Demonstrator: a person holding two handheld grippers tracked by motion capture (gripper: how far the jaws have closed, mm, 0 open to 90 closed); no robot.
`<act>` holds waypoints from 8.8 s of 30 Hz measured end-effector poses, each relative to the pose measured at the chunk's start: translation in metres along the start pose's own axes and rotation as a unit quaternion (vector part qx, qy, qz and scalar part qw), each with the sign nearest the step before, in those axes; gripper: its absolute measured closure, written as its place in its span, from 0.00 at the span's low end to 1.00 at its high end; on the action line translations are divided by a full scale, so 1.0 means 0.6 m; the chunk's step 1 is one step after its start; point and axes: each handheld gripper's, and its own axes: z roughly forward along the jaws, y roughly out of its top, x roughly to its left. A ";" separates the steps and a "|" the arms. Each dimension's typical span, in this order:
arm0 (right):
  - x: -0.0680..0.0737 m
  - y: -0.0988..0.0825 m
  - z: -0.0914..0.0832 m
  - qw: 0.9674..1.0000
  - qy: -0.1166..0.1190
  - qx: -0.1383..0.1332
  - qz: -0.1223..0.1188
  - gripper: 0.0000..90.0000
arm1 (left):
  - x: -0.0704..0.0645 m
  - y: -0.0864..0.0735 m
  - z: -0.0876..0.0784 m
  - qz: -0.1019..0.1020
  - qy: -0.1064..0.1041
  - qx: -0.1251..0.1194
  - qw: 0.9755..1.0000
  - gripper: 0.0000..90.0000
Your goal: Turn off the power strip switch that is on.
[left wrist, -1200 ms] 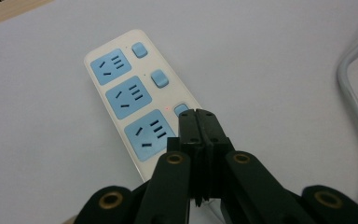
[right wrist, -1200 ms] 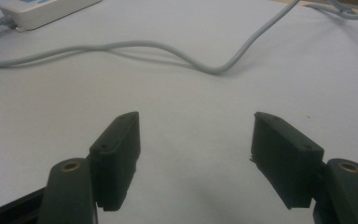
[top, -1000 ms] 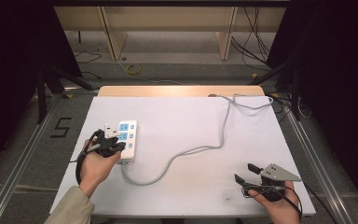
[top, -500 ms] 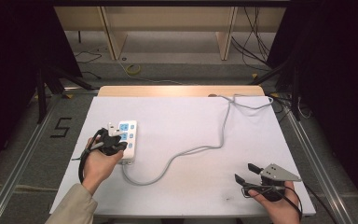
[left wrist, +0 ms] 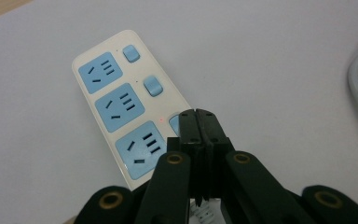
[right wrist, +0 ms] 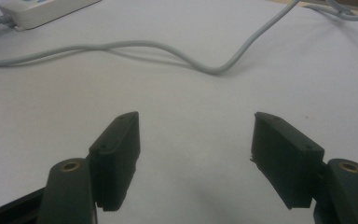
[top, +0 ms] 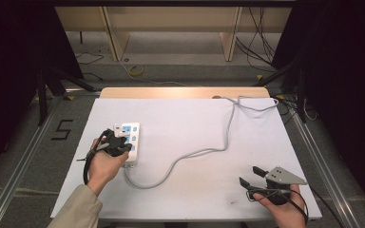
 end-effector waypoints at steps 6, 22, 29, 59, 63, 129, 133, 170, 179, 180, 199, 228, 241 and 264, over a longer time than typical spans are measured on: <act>0.000 0.000 0.000 1.000 0.000 0.000 0.000 0.37 | -0.001 0.003 0.004 -0.001 -0.001 0.002 1.000 0.99; 0.000 -0.001 0.000 1.000 0.000 0.001 0.002 0.37 | -0.004 0.010 0.014 0.002 0.000 0.010 1.000 0.99; -0.001 -0.001 0.000 1.000 0.000 0.000 0.002 0.37 | -0.004 0.012 0.022 0.001 0.001 0.016 1.000 0.99; 0.000 -0.001 0.000 1.000 0.000 0.000 0.002 0.37 | 0.009 0.016 0.050 -0.010 0.009 0.034 0.999 0.99; 0.000 0.000 0.000 1.000 0.000 0.000 0.001 0.37 | 0.011 0.016 0.052 -0.011 0.009 0.036 0.999 0.99; 0.001 0.000 0.000 1.000 0.000 0.001 -0.003 0.37 | 0.009 0.020 0.078 -0.018 0.016 0.062 0.998 0.99; 0.001 0.000 0.000 1.000 0.000 0.000 -0.004 0.37 | 0.008 0.020 0.077 -0.014 0.018 0.064 0.998 0.99; 0.003 0.000 0.002 1.000 0.001 0.002 -0.003 0.37 | 0.003 0.020 0.079 -0.009 0.028 0.069 0.997 1.00; 0.002 0.000 0.002 1.000 0.002 0.002 -0.004 0.37 | 0.004 0.020 0.078 -0.006 0.027 0.070 0.997 1.00; 0.003 0.000 0.002 1.000 0.002 0.002 -0.004 0.37 | 0.004 0.020 0.078 -0.006 0.027 0.070 0.997 1.00; 0.002 0.000 0.001 1.000 0.001 0.002 -0.004 0.37 | 0.007 0.019 0.078 -0.011 0.023 0.066 0.997 1.00; 0.002 0.001 0.002 1.000 0.002 0.001 -0.004 0.37 | 0.012 0.019 0.072 -0.017 0.013 0.057 0.998 0.99; 0.001 0.000 0.001 1.000 0.002 0.000 -0.004 0.37 | 0.016 0.018 0.055 -0.014 0.006 0.022 1.000 0.93; 0.000 0.000 -0.001 1.000 0.000 -0.002 -0.002 0.37 | 0.031 -0.009 0.004 -0.043 -0.067 -0.062 0.995 0.52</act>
